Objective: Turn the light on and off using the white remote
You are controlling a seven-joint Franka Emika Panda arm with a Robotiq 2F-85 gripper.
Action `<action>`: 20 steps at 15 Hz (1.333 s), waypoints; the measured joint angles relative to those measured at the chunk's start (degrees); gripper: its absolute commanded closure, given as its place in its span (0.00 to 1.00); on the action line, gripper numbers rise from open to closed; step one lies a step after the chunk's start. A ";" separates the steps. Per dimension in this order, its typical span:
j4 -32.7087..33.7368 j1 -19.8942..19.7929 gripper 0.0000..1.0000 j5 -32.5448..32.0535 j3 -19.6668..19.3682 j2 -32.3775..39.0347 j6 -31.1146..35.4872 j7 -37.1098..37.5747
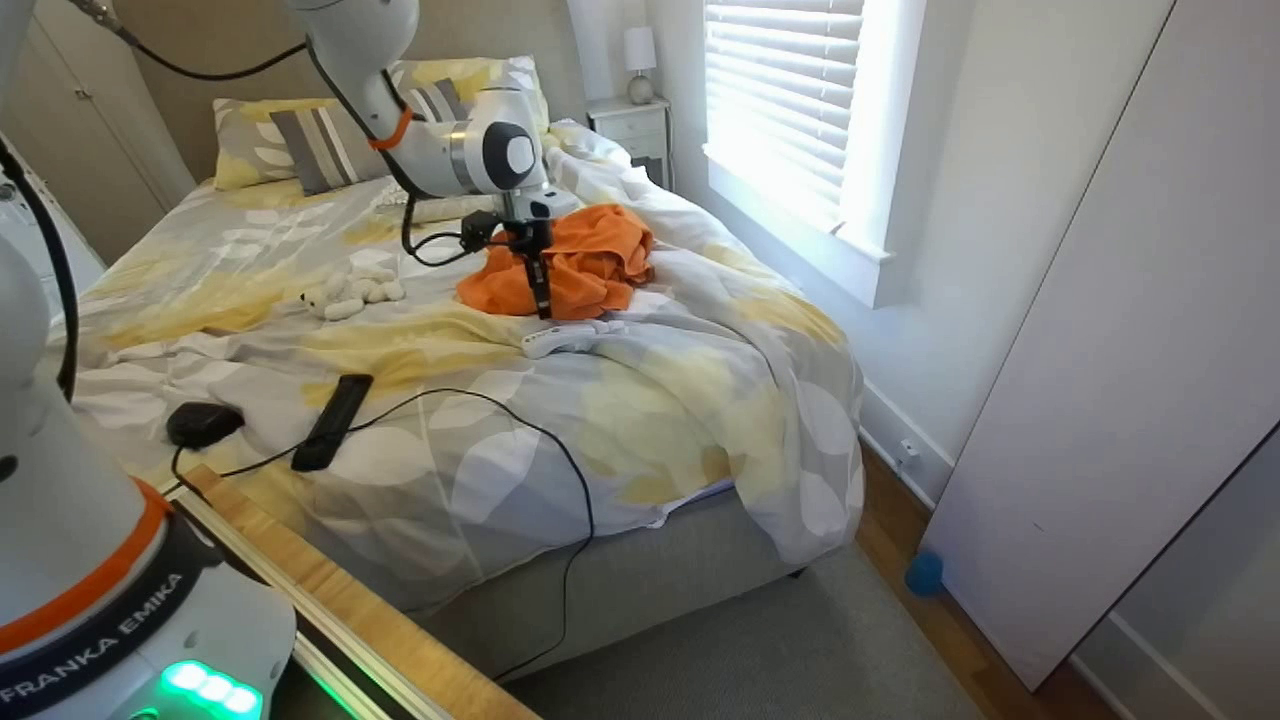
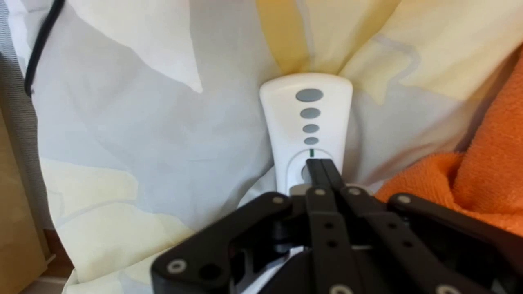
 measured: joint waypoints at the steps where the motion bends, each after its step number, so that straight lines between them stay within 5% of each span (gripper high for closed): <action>1: 0.00 -0.22 1.00 0.11 0.14 0.00 -0.10 -0.41; 20: 6.24 0.11 1.00 -0.37 0.34 2.98 -9.68 -1.19</action>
